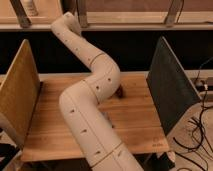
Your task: Stand the bottle upright
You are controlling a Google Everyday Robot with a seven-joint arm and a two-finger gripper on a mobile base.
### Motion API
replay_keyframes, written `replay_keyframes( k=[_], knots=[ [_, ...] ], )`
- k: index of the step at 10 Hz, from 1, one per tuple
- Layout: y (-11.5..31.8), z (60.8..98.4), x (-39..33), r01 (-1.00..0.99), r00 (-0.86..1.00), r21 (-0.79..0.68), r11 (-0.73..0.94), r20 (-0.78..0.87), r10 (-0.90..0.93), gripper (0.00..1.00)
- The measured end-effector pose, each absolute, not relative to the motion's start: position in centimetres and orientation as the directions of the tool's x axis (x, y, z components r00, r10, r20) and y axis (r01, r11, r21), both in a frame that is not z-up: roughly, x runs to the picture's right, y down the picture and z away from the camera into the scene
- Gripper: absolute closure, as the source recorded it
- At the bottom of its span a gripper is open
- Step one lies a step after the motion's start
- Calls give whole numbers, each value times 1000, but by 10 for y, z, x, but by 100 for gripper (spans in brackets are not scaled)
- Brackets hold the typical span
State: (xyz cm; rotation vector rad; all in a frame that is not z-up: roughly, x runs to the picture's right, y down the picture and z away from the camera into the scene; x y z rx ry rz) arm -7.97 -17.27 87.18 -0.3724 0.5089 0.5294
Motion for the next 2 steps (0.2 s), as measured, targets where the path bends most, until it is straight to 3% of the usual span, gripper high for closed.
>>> replay_keyframes(
  k=[2],
  knots=[
    [-181, 861, -68, -571, 736, -192, 798, -550, 395, 100]
  ],
)
